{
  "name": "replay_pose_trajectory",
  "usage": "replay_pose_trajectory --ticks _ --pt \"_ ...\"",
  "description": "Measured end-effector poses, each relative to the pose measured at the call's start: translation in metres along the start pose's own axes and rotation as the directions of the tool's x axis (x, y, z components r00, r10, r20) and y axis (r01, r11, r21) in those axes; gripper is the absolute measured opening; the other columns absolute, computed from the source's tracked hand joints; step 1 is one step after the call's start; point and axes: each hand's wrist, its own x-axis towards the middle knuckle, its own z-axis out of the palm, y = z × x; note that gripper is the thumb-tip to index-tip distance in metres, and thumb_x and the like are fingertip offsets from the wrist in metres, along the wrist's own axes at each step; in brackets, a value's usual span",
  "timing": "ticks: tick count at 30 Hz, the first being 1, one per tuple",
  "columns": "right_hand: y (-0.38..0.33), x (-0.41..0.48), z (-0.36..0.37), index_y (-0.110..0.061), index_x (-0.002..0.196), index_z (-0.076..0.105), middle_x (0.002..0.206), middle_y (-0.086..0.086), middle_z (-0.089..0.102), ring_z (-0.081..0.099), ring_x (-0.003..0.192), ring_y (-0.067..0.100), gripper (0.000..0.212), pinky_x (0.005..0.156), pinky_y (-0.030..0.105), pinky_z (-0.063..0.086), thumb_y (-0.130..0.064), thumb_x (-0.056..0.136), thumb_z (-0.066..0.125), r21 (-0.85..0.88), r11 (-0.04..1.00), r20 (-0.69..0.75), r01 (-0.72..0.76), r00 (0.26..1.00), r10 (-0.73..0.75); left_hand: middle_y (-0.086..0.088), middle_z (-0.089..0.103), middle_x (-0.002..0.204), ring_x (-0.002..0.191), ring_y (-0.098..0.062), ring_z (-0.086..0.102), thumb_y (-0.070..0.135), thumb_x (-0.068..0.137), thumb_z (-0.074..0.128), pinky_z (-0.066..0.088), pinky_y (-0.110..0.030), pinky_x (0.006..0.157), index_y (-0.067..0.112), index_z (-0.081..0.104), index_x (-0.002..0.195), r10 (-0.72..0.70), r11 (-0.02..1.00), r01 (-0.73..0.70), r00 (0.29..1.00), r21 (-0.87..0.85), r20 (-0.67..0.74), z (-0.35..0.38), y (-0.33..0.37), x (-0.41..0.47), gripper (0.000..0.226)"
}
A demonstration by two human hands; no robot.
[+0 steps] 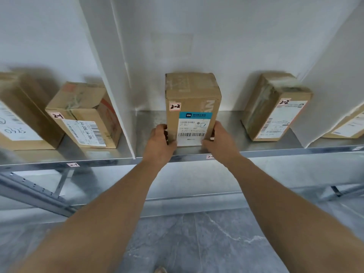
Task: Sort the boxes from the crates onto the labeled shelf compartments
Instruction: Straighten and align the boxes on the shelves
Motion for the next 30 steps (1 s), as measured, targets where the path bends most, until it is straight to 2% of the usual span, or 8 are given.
replay_pose_trajectory --ticks 4,7,9,12,17,22,27,30 --pt "0.002 0.000 -0.003 -0.018 0.129 0.043 0.124 -0.001 0.061 0.061 0.111 0.020 0.043 0.087 0.030 0.051 -0.009 0.089 0.058 -0.038 0.999 0.019 0.025 1.000 -0.025 -0.003 0.059 0.123 0.098 -0.018 0.062 0.019 0.087 0.063 0.050 -0.026 0.083 0.017 0.046 0.124 -0.005 0.999 0.005 1.000 0.034 -0.004 0.001 0.000 -0.002 0.040" --pt "0.004 -0.002 -0.006 -0.021 0.129 0.043 0.126 0.000 0.060 0.060 0.110 0.021 0.042 0.090 0.032 0.053 -0.017 0.091 0.060 -0.090 0.994 0.043 0.056 0.998 -0.052 -0.002 0.061 0.119 0.096 -0.020 0.064 0.027 0.087 0.059 0.055 -0.039 0.087 0.021 0.044 0.124 -0.017 1.000 0.017 1.000 0.005 -0.023 0.003 0.000 -0.008 0.039" --pt "0.005 -0.008 -0.009 -0.023 0.135 0.039 0.130 0.001 0.056 0.058 0.114 0.022 0.055 0.093 0.043 0.054 -0.026 0.087 0.065 -0.119 0.991 0.039 0.066 0.997 -0.062 -0.002 0.061 0.119 0.098 -0.022 0.064 0.034 0.089 0.055 0.055 -0.043 0.087 0.023 0.042 0.125 -0.023 1.000 0.022 0.999 -0.021 -0.048 0.002 0.005 -0.018 0.040" --pt "0.008 -0.020 -0.018 -0.020 0.145 0.029 0.139 0.004 0.046 0.050 0.124 0.024 0.069 0.098 0.043 0.049 -0.026 0.087 0.065 -0.220 0.973 0.032 0.068 0.998 -0.062 -0.005 0.051 0.131 0.111 -0.027 0.057 0.022 0.091 0.059 0.052 -0.042 0.092 0.021 0.034 0.138 -0.034 0.998 0.038 0.996 0.043 -0.087 -0.003 0.012 -0.042 0.053" --pt "0.011 -0.056 -0.020 -0.013 0.134 0.038 0.131 0.008 0.047 0.052 0.111 0.024 0.049 0.082 0.030 0.045 -0.021 0.091 0.060 -0.378 0.915 0.035 0.142 0.990 -0.139 -0.003 0.045 0.138 0.110 -0.023 0.056 0.025 0.090 0.063 0.049 -0.037 0.090 0.023 0.032 0.142 0.046 0.983 -0.021 0.990 0.181 -0.137 -0.012 0.004 -0.086 0.061" --pt "-0.014 -0.084 0.002 -0.020 0.140 0.036 0.146 0.003 0.039 0.047 0.126 0.021 0.050 0.096 0.032 0.048 -0.027 0.095 0.056 -0.430 0.851 0.122 0.302 0.953 -0.276 -0.005 0.048 0.138 0.121 -0.025 0.049 0.032 0.089 0.062 0.044 -0.037 0.096 0.021 0.042 0.139 0.082 0.955 -0.009 0.969 0.298 -0.233 -0.037 -0.014 -0.120 0.055" --pt "-0.059 -0.097 0.033 -0.018 0.136 0.040 0.136 0.005 0.045 0.048 0.122 0.023 0.042 0.092 0.032 0.047 -0.027 0.097 0.050 -0.452 0.787 0.243 0.420 0.907 -0.344 -0.005 0.044 0.144 0.131 -0.025 0.041 0.040 0.091 0.059 0.037 -0.037 0.105 0.018 0.042 0.140 0.028 0.928 0.094 0.948 0.362 -0.318 -0.078 -0.044 -0.132 0.057" --pt "-0.078 -0.101 0.046 -0.018 0.136 0.042 0.137 0.004 0.045 0.050 0.119 0.022 0.041 0.092 0.031 0.044 -0.026 0.097 0.049 -0.410 0.777 0.298 0.477 0.876 -0.380 -0.004 0.043 0.145 0.132 -0.023 0.039 0.042 0.091 0.057 0.036 -0.036 0.106 0.020 0.039 0.142 -0.015 0.924 0.134 0.948 0.358 -0.317 -0.096 -0.060 -0.132 0.058"
